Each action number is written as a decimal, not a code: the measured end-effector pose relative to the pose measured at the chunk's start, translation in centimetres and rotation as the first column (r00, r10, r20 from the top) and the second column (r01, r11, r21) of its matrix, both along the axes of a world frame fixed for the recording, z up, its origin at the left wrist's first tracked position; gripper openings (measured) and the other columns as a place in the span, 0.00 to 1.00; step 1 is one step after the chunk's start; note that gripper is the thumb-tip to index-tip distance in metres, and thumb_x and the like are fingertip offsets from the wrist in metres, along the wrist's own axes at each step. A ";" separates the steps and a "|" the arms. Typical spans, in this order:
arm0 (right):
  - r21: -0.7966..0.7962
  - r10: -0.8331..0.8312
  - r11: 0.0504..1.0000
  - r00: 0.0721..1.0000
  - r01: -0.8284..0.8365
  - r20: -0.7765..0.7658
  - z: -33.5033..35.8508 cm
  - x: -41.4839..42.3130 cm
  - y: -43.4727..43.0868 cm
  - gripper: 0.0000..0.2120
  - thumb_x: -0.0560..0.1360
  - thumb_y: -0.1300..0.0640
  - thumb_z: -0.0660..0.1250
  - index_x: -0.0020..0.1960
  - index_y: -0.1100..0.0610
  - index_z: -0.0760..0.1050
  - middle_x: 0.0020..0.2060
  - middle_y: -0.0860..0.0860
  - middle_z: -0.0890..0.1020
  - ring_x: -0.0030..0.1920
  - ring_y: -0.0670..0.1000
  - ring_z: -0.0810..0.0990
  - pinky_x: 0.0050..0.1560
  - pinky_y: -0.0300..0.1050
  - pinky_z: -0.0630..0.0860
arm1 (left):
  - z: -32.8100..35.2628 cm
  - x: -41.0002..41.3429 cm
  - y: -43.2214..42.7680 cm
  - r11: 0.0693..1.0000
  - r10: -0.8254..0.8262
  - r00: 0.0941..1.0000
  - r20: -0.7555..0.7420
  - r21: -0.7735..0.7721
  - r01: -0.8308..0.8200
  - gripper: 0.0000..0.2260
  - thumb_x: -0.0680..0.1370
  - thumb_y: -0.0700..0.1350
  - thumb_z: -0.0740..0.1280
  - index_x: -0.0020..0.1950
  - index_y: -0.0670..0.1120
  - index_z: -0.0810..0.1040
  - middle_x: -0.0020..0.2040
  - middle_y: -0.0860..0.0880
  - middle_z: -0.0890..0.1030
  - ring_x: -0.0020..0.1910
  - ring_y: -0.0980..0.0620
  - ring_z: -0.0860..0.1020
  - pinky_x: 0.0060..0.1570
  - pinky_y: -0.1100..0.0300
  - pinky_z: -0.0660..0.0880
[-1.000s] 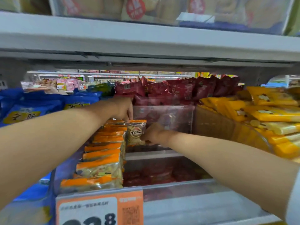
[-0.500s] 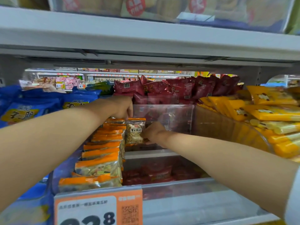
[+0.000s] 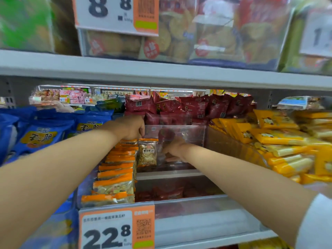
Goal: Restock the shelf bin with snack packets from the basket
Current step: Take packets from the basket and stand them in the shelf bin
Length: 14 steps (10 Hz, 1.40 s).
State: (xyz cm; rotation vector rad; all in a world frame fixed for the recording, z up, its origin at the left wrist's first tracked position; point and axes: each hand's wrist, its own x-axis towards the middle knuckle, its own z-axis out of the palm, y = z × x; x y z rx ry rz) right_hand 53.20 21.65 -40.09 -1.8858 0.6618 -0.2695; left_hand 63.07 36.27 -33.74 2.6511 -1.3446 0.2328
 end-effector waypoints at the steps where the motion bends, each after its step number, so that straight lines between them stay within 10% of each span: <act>1: -0.186 -0.017 0.983 0.999 0.009 -0.037 1.3 -3.1 1.1 0.11 0.76 0.60 0.70 0.56 0.62 0.75 0.50 0.58 0.82 0.50 0.54 0.83 0.47 0.44 0.83 | 0.3 -2.7 0.8 0.992 -0.035 0.999 -0.035 -0.123 0.030 0.06 0.77 0.41 0.69 0.51 0.44 0.84 0.49 0.50 0.83 0.51 0.52 0.79 0.51 0.60 0.75; 2: -0.492 -0.059 0.870 0.998 0.034 -0.034 2.0 -7.4 2.6 0.12 0.78 0.55 0.66 0.57 0.62 0.78 0.51 0.57 0.83 0.51 0.56 0.82 0.52 0.47 0.79 | 0.2 -6.5 1.1 0.978 -0.014 0.998 -0.068 -0.208 0.000 0.06 0.76 0.41 0.67 0.43 0.42 0.82 0.41 0.48 0.80 0.42 0.51 0.78 0.42 0.59 0.73; 4: -0.591 0.023 0.713 0.829 0.378 0.559 1.4 -18.1 5.2 0.06 0.72 0.63 0.67 0.46 0.56 0.80 0.39 0.47 0.77 0.39 0.47 0.74 0.44 0.39 0.69 | -0.8 -16.6 2.2 0.894 -0.054 0.994 -0.092 -0.448 0.007 0.09 0.71 0.42 0.69 0.35 0.49 0.72 0.35 0.53 0.75 0.39 0.49 0.75 0.37 0.58 0.70; 6: -0.587 0.003 0.670 0.789 0.455 0.615 -2.1 -28.1 4.9 0.05 0.72 0.65 0.67 0.44 0.56 0.77 0.39 0.49 0.75 0.37 0.46 0.71 0.39 0.38 0.66 | -3.8 -27.4 1.3 0.882 -0.206 0.968 -0.141 -0.456 0.121 0.08 0.70 0.41 0.68 0.34 0.49 0.71 0.34 0.52 0.76 0.36 0.48 0.76 0.39 0.54 0.73; 11: -0.389 -0.378 0.869 0.918 0.307 -0.119 -27.2 -50.2 -1.5 0.08 0.69 0.66 0.68 0.46 0.59 0.82 0.43 0.57 0.84 0.47 0.58 0.81 0.49 0.46 0.76 | -26.5 -44.7 -8.3 0.936 -0.330 0.795 -0.510 -0.069 0.345 0.12 0.71 0.40 0.70 0.31 0.47 0.71 0.30 0.50 0.73 0.36 0.50 0.72 0.31 0.59 0.64; 14: -0.079 -0.189 0.978 0.659 0.192 -0.728 -44.8 -59.9 0.8 0.16 0.77 0.58 0.64 0.62 0.63 0.76 0.52 0.59 0.78 0.52 0.54 0.76 0.53 0.45 0.71 | -43.3 -49.3 -7.9 0.936 -0.048 0.580 -0.813 0.166 0.310 0.08 0.72 0.41 0.71 0.34 0.43 0.76 0.30 0.46 0.76 0.31 0.48 0.74 0.27 0.65 0.67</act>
